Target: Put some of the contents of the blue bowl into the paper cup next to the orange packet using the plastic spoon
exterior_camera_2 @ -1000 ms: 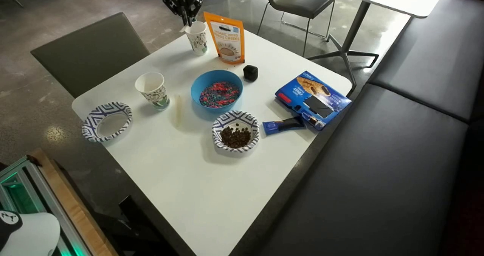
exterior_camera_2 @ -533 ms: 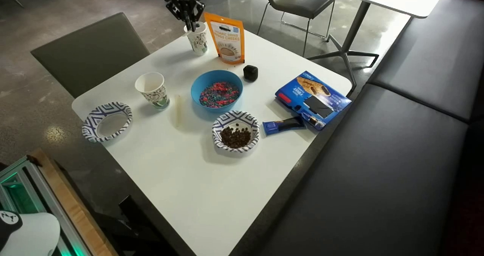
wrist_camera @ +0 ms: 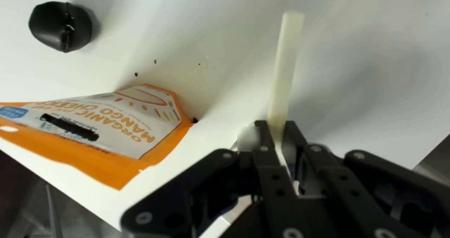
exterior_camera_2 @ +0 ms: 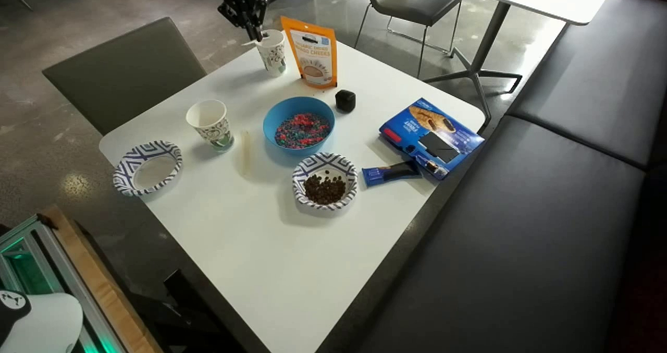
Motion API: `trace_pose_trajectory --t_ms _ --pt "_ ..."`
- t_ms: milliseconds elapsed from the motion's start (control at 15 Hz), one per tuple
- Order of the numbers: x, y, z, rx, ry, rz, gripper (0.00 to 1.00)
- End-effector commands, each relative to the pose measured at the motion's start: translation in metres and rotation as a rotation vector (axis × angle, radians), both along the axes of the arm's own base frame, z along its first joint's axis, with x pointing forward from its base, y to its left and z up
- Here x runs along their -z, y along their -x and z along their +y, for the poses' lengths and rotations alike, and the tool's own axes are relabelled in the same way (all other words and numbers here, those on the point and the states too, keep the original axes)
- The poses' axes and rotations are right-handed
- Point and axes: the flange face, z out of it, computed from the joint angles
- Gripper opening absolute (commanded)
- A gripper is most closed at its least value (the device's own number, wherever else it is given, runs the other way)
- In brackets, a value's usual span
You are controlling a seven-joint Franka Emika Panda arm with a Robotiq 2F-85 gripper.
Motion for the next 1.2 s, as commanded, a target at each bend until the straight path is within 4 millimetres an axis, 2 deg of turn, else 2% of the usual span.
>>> trace_pose_trajectory --t_ms 0,267,800,1133 --pt "-0.004 -0.005 0.01 0.02 0.136 -0.034 0.04" --pt "-0.001 -0.011 0.018 0.025 0.248 -0.073 0.04" --pt "0.024 0.005 0.086 0.022 0.464 -0.169 0.04" --pt "0.03 0.012 0.104 0.053 0.588 -0.213 0.04"
